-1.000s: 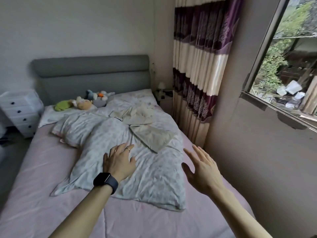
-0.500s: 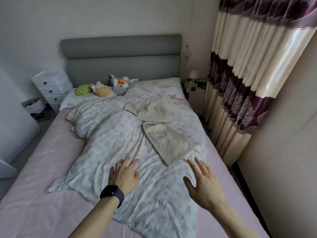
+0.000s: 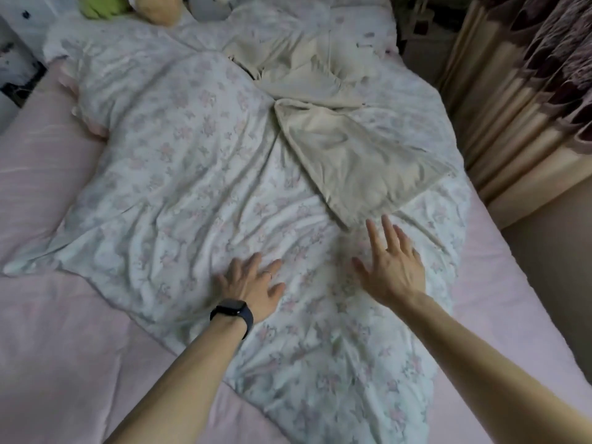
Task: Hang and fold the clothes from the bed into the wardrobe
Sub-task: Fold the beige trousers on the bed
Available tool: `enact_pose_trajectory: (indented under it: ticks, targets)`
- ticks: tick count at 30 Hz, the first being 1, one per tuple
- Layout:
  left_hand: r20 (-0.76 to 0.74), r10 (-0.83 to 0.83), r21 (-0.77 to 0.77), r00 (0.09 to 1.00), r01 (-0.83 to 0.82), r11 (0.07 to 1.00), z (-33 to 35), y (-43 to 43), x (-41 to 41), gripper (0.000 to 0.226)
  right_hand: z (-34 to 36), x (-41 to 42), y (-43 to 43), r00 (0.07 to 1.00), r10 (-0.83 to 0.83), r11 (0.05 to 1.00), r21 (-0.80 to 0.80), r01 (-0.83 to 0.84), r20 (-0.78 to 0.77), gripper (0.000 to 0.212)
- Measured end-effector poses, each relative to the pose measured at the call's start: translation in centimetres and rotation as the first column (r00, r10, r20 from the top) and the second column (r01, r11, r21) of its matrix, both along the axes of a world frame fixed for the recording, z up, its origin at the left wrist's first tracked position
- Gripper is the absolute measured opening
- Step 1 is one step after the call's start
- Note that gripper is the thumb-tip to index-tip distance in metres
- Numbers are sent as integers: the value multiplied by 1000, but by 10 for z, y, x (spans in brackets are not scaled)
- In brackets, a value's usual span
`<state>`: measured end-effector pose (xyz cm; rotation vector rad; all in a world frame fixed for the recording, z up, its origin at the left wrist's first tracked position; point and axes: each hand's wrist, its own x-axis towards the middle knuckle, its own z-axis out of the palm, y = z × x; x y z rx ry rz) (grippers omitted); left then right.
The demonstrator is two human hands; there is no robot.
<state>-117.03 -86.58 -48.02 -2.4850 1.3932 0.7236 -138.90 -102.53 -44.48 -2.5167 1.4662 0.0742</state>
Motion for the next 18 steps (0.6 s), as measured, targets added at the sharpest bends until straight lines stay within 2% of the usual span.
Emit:
enact_pose_trajectory:
  ticks: [4, 6, 8, 11, 13, 14, 15, 16, 18]
  targets:
    - [-53, -10, 42, 999, 13, 999, -39, 1, 12, 62, -30, 32, -49, 999, -44, 998, -54, 44, -8, 69]
    - [-93, -3, 91, 996, 12, 996, -43, -10, 20, 63, -37, 40, -65, 997, -48, 997, -67, 45, -54, 54]
    - [-138, 0, 162, 990, 22, 986, -41, -16, 25, 63, -39, 43, -72, 998, -50, 995, -91, 46, -35, 38]
    - [-198, 15, 204, 980, 26, 979, -24, -24, 27, 65, -26, 47, -60, 974, -50, 996, -56, 64, 220, 23]
    - [-285, 115, 115, 952, -85, 990, -3, -37, 24, 67, -8, 43, -37, 925, -12, 1000, -22, 22, 380, 18]
    - [-373, 218, 45, 902, -217, 975, 12, -45, 20, 74, 3, 37, -24, 897, 8, 1000, -9, -5, 442, 18]
    - [-493, 332, 1, 804, -381, 925, 27, -54, 13, 81, 15, 28, -11, 874, 20, 1000, 1, -23, 486, 18]
    - [-615, 419, 6, 668, -527, 850, 42, -64, 7, 85, 27, 17, 3, 858, 26, 999, 12, -37, 512, 20]
    - [-815, 454, 87, 360, -699, 710, 69, -84, -7, 89, 48, -2, 33, 840, 53, 996, 30, -82, 540, 20]
